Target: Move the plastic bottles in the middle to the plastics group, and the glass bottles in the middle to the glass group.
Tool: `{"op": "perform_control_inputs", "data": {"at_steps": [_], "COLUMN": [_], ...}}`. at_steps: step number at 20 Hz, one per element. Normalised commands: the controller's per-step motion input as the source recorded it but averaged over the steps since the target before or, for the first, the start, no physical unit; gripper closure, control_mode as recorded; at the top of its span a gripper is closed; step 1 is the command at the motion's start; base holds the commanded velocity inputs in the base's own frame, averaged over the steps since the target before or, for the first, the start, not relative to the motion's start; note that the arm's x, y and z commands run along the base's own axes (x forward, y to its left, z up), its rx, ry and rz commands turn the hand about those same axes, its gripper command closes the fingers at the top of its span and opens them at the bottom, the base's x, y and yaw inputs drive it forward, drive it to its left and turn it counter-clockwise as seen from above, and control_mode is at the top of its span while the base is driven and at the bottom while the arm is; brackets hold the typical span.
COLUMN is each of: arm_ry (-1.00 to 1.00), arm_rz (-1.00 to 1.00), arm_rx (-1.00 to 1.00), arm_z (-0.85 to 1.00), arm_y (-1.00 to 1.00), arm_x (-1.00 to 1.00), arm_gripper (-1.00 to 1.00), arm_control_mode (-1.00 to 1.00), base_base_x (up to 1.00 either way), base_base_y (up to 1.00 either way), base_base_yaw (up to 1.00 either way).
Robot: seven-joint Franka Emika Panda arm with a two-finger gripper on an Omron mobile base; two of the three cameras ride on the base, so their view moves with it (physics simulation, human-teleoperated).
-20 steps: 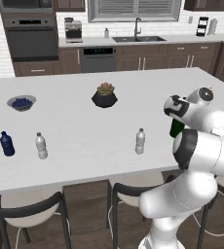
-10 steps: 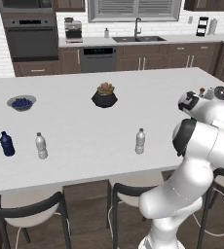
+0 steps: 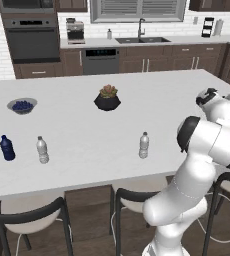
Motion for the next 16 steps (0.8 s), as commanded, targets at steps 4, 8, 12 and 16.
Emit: {"op": "perform_control_inputs", "data": {"at_steps": [4,8,12,16], "arm_ry": [-0.08,-0.06,-0.03,0.0], "arm_rz": [0.0,0.0,0.0,0.0], "arm_rx": [0.0,0.0,0.0,-0.05], "arm_z": [0.0,-0.01,-0.06,-0.02], "arm_y": [-0.73,-0.6,-0.55,-0.53], "arm_x": [-0.48,-0.54,-0.53,-0.17], "arm_gripper": [1.0,1.0,1.0,1.0], "arm_control_mode": [-1.0,-1.0,-1.0,-1.0], "base_base_x": [0.0,0.0,0.0,0.0], "base_base_y": [0.0,0.0,0.0,0.0], "base_base_yaw": [0.0,0.0,0.0,0.0]}}
